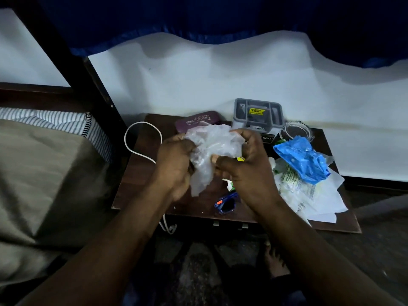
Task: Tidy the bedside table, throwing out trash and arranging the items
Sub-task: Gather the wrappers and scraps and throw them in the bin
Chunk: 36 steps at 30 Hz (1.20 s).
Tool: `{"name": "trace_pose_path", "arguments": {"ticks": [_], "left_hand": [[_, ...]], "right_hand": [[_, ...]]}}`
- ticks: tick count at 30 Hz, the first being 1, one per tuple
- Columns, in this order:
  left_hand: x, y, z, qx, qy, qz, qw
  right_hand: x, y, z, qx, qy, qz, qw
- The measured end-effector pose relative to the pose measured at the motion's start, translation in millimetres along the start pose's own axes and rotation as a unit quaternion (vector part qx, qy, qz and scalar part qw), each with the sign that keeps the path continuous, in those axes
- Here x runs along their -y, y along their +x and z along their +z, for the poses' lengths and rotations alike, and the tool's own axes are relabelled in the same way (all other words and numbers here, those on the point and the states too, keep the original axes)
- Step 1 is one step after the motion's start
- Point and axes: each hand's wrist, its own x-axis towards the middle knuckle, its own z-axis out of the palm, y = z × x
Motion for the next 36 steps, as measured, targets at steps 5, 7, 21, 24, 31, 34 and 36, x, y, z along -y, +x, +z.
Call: {"name": "trace_pose_path", "arguments": {"ticks": [5, 7, 21, 24, 31, 34, 36], "left_hand": [[12, -3, 10, 0.057, 0.095, 0.085, 0.990], [21, -5, 12, 0.114, 0.086, 0.053, 0.988], [39, 5, 21, -0.036, 0.135, 0.129, 0.982], [43, 4, 23, -0.017, 0.209, 0.170, 0.963], [50, 3, 40, -0.004, 0.251, 0.162, 0.954], [48, -1, 46, -0.029, 0.271, 0.139, 0.952], [47, -3, 46, -0.031, 0.333, 0.154, 0.930]], "right_hand": [[1, 7, -13, -0.034, 0.112, 0.018, 0.993], [1, 8, -15, -0.027, 0.127, 0.021, 0.991], [1, 4, -28, 0.068, -0.344, -0.083, 0.933], [10, 3, -39, 0.090, -0.366, -0.087, 0.922], [11, 5, -60, 0.092, -0.415, -0.104, 0.899], [12, 6, -73, 0.057, -0.438, -0.125, 0.889], [16, 7, -84, 0.016, -0.467, -0.144, 0.872]]}}
